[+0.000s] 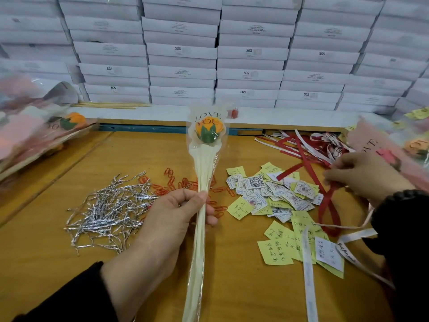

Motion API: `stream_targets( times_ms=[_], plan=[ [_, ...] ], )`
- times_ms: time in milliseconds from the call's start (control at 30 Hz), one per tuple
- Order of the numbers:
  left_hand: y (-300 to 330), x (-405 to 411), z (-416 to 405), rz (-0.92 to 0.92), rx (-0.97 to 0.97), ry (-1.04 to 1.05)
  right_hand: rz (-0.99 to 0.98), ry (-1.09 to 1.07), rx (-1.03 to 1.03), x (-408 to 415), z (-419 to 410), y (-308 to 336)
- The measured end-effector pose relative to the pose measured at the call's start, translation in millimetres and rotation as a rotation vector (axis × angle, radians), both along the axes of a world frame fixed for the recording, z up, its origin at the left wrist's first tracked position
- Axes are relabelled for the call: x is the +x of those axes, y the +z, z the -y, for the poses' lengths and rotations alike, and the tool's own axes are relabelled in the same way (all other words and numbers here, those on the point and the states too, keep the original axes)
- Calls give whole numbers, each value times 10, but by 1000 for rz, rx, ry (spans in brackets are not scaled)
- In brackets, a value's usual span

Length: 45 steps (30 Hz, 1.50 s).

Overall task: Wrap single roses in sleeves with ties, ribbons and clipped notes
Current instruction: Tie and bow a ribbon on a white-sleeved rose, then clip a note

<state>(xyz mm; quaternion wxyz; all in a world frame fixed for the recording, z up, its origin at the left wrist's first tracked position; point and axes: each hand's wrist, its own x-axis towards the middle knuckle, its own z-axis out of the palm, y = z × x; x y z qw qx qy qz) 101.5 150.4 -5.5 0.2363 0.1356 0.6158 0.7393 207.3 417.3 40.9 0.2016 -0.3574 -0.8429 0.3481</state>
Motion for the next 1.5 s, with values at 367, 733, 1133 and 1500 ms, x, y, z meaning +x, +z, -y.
stream_targets(
  times_ms=[367, 733, 1133, 1500],
  plan=[
    [59, 47, -25, 41, 72, -48, -377, 277, -567, -302, 801, 68],
    [60, 106, -71, 125, 271, -236, -492, 363, -590, -452, 1458, -236],
    [109, -153, 18, 110, 216, 103, 214, 667, -142, -370, 962, -113],
    [122, -144, 24, 99, 174, 144, 197, 503, 144, -359, 752, -133]
  ],
)
